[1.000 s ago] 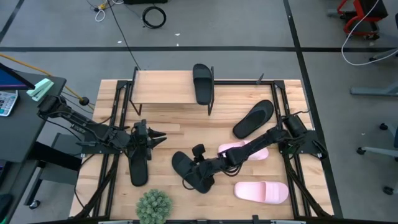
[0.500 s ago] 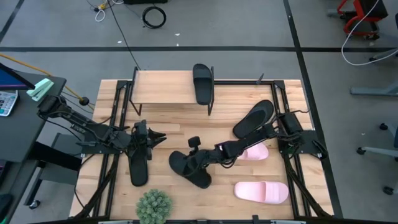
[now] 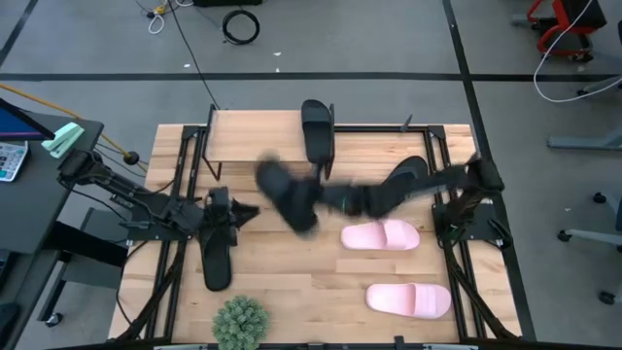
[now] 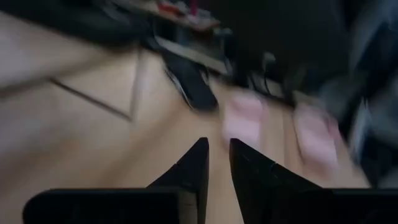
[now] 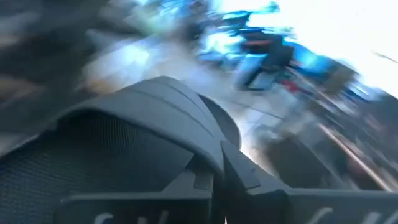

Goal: Pick and place slides into the shelf
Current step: Put the black slide on the shelf

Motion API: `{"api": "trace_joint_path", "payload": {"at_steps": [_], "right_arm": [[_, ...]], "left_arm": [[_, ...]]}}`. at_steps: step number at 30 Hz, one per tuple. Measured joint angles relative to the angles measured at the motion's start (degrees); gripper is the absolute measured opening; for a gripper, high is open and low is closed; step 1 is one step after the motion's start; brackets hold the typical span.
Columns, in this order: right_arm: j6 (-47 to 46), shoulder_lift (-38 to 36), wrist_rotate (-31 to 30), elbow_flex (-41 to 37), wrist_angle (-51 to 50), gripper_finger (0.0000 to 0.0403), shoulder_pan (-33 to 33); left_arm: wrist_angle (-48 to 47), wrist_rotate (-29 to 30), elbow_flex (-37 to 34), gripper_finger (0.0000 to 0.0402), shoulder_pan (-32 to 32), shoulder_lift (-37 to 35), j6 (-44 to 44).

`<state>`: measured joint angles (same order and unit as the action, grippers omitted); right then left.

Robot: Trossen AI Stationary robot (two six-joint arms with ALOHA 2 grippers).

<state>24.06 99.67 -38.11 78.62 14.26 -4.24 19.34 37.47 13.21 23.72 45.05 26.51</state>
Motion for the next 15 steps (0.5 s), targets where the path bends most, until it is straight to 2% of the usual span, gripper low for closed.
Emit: {"api": "trace_joint_path", "payload": {"at_steps": [4, 8, 10, 15], "right_arm": [[-0.45, -0.91, -6.23, 2.85, 0.52, 0.0017, 7.44], [-1.62, 1.53, -1.88, 4.12, -2.47, 0.0012, 12.49], [-3.27, 1.98, 0.67, 5.35, -0.49, 0.0010, 15.39], [-4.41, 6.91, 0.22, 7.00, -0.27, 0.0012, 20.46]], "left_arm": [[1.10, 0.76, 0.14, 0.0069, 0.19, -0.20, -0.45], [0.77, 0.52, 0.22, 0.0062, 0.29, -0.48, -0.80], [1.21, 0.81, 0.32, 0.0058, 0.21, -0.82, -1.98], [4.51, 0.63, 0.31, 0.0047, 0.60, -0.93, -3.11]]}}
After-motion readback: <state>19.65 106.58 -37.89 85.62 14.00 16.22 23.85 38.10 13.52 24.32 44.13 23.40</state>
